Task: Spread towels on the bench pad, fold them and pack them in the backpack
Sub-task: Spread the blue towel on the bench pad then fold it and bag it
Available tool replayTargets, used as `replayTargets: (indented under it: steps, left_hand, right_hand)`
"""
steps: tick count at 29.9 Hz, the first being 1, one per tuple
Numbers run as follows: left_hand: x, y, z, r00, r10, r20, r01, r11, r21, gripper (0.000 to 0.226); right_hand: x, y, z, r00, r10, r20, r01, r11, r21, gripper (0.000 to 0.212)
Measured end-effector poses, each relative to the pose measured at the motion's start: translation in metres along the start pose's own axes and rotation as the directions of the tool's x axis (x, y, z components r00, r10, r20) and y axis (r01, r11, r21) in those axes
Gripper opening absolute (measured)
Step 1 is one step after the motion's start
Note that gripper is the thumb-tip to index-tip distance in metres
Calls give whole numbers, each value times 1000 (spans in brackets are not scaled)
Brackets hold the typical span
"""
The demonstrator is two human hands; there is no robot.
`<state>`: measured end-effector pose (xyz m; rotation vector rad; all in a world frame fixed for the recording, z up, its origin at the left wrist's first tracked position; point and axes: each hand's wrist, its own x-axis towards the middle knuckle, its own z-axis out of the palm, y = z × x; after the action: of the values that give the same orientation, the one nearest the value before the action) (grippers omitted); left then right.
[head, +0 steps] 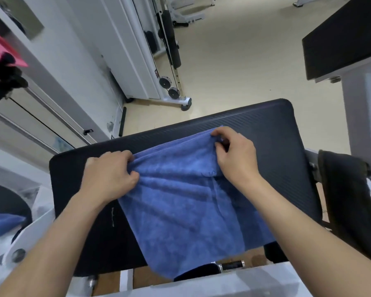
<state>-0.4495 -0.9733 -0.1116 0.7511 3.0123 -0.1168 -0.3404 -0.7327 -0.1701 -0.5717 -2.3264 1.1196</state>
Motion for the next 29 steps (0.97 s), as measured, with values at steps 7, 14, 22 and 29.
replayTargets:
  steps: [7, 14, 22, 29]
  left_hand:
    - [39, 107, 3, 959, 242, -145, -282, 844, -456, 29]
    - [73, 150, 4, 966, 181, -187, -254, 814, -523, 13]
    - [81, 160, 10, 947, 227, -229, -314, 806, -502, 9]
    - [80, 161, 14, 913, 285, -291, -400, 766, -504, 11]
  right_hand:
    - [12, 1, -9, 992, 116, -49, -112, 991, 70, 29]
    - [20, 5, -9, 983, 171, -64, -171, 985, -5, 24]
    - [42, 10, -15, 984, 177, -31, -179, 963, -203, 17]
    - [43, 8, -19, 990, 127, 52, -111, 963, -245, 10]
